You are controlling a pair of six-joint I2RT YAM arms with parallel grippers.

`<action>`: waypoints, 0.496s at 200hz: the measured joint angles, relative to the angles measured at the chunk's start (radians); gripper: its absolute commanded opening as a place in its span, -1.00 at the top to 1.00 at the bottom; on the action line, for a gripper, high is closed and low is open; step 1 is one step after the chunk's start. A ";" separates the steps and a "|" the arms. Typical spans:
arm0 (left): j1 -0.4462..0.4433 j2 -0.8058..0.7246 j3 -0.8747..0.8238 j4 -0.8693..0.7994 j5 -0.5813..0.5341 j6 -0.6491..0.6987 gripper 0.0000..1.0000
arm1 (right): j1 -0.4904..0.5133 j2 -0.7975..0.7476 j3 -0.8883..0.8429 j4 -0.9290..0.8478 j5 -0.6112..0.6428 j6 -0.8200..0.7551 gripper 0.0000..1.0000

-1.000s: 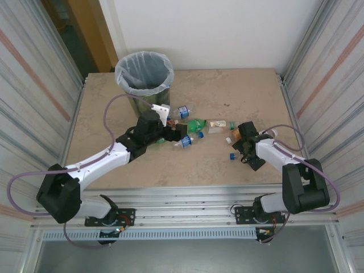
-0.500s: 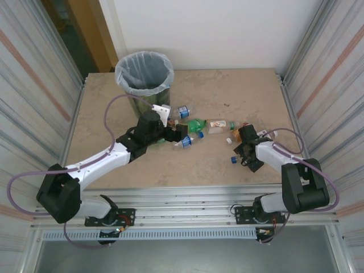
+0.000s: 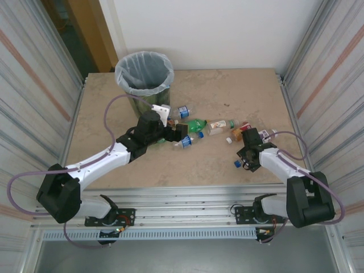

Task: Put the plastic bottles in the bin

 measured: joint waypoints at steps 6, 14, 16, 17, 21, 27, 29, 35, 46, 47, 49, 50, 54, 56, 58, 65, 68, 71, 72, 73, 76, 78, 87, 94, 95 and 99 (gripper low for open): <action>0.000 0.001 0.000 0.000 0.000 0.000 -0.97 | 0.000 -0.018 0.000 0.000 0.000 0.000 0.23; 0.000 0.003 0.000 0.000 0.000 0.000 -0.97 | 0.000 -0.042 0.000 -0.002 0.000 -0.003 0.26; 0.000 0.003 0.000 0.000 0.000 0.000 -0.98 | 0.000 -0.049 0.000 -0.003 0.001 -0.004 0.27; 0.000 0.003 0.000 0.000 0.000 0.000 -0.97 | 0.000 -0.051 0.000 -0.003 0.001 -0.004 0.28; 0.000 0.004 0.000 0.000 0.000 -0.001 -0.98 | 0.002 -0.064 0.000 -0.004 0.001 -0.007 0.28; 0.000 0.004 0.000 0.000 0.000 -0.002 -0.98 | 0.003 -0.085 0.000 -0.007 0.002 -0.013 0.30; 0.000 0.004 0.000 0.000 0.000 -0.003 -0.98 | 0.003 -0.092 0.000 -0.009 0.003 -0.016 0.30; 0.000 0.005 0.000 0.000 0.000 -0.005 -0.98 | 0.005 -0.113 0.000 -0.011 0.004 -0.024 0.31; 0.000 0.005 0.000 0.000 0.000 -0.008 -0.98 | 0.014 -0.157 0.000 -0.011 0.008 -0.045 0.32; 0.000 0.005 0.000 0.000 0.000 -0.009 -0.97 | 0.015 -0.160 0.000 -0.011 0.008 -0.047 0.33; 0.000 0.005 0.000 0.000 0.000 -0.010 -0.98 | 0.017 -0.169 0.000 -0.011 0.008 -0.051 0.32; 0.000 0.005 0.000 0.000 0.000 -0.011 -0.97 | 0.018 -0.172 0.000 -0.011 0.008 -0.053 0.32; 0.000 0.005 0.000 0.000 0.000 -0.014 -0.98 | 0.024 -0.188 0.000 -0.008 0.008 -0.063 0.33; 0.000 0.005 0.000 0.000 0.000 -0.015 -0.97 | 0.028 -0.198 0.000 -0.008 0.009 -0.071 0.33; 0.000 0.005 0.000 0.000 0.000 -0.016 -0.97 | 0.031 -0.204 0.000 -0.007 0.009 -0.076 0.33; 0.000 0.005 0.002 0.000 0.000 -0.022 -0.97 | 0.047 -0.235 0.000 -0.002 0.013 -0.101 0.33; 0.000 0.005 0.003 0.000 0.000 -0.023 -0.97 | 0.055 -0.248 0.000 0.002 0.015 -0.109 0.33; 0.000 0.005 0.004 0.000 0.000 -0.024 -0.97 | 0.066 -0.266 0.000 0.005 0.017 -0.126 0.33; 0.000 0.005 0.004 0.000 0.000 -0.024 -0.97 | 0.068 -0.269 0.000 0.007 0.018 -0.129 0.33; 0.000 0.004 0.005 0.000 0.000 -0.026 -0.97 | 0.072 -0.275 0.000 0.011 0.019 -0.135 0.34; 0.000 0.004 0.006 0.000 0.000 -0.026 -0.97 | 0.081 -0.288 0.000 0.015 0.022 -0.146 0.33; 0.000 0.004 0.008 0.000 0.000 -0.027 -0.97 | 0.088 -0.298 0.000 0.018 0.023 -0.156 0.34; 0.000 0.005 0.014 0.000 0.000 -0.031 -0.97 | 0.118 -0.335 0.000 0.040 0.035 -0.194 0.37; 0.000 0.004 0.021 0.000 0.000 -0.034 -0.96 | 0.141 -0.361 0.000 0.057 0.042 -0.226 0.39; 0.000 0.004 0.022 0.000 0.000 -0.034 -0.96 | 0.145 -0.366 0.000 0.061 0.042 -0.233 0.39; 0.000 0.004 0.026 0.000 0.000 -0.036 -0.96 | 0.159 -0.380 0.000 0.071 0.046 -0.253 0.41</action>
